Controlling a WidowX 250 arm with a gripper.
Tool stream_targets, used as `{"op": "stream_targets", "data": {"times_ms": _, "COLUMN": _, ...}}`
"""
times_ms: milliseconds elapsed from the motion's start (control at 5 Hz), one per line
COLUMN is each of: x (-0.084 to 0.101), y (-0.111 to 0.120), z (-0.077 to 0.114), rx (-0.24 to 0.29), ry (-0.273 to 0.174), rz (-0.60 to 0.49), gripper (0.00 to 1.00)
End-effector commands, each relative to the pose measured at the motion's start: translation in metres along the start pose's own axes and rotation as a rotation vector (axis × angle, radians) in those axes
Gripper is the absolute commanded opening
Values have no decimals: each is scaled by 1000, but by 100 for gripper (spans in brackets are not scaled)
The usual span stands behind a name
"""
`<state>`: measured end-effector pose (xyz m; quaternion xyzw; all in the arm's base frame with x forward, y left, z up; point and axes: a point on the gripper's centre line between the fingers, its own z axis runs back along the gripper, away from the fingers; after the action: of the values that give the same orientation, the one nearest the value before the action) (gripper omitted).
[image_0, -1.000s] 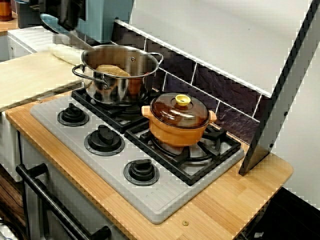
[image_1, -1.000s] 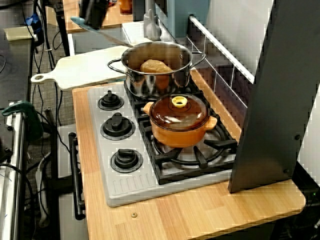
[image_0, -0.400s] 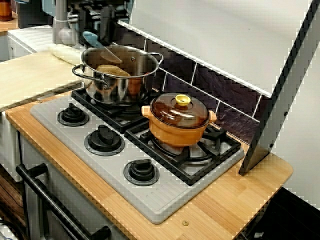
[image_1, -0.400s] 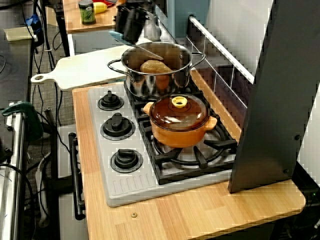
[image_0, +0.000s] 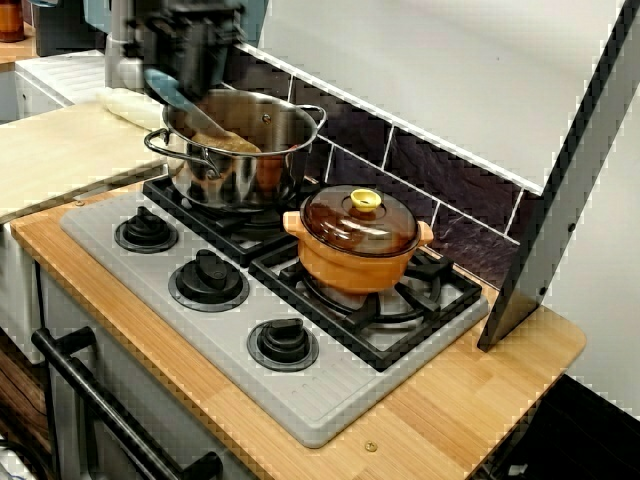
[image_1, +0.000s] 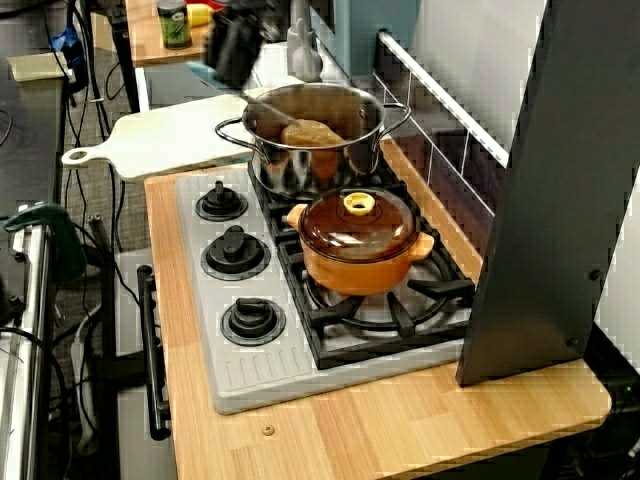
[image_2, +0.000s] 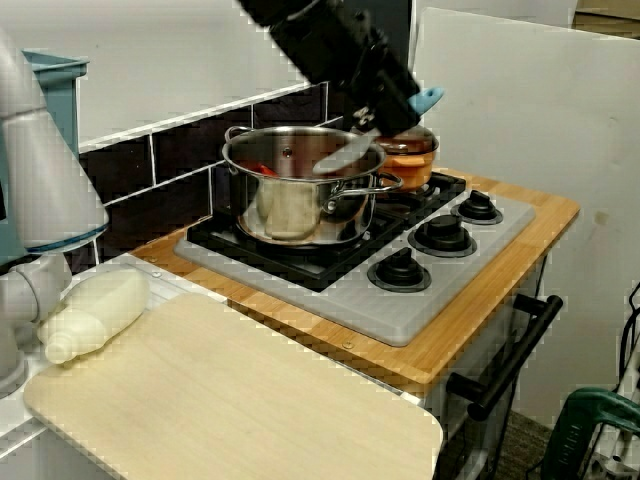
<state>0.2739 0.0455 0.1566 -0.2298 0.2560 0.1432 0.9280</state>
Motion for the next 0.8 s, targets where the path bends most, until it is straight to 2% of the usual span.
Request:
{"op": "stream_targets", "data": {"times_ms": 0, "x": -61, "y": -2, "z": 7, "rx": 10, "ry": -27, "rz": -88, "gripper": 0}}
{"op": "stream_targets", "data": {"times_ms": 200, "x": -63, "y": -2, "z": 4, "rx": 15, "ry": -37, "rz": -90, "gripper": 0}}
{"op": "stream_targets", "data": {"times_ms": 600, "x": -33, "y": -11, "z": 5, "rx": 22, "ry": -56, "rz": -53, "gripper": 0}}
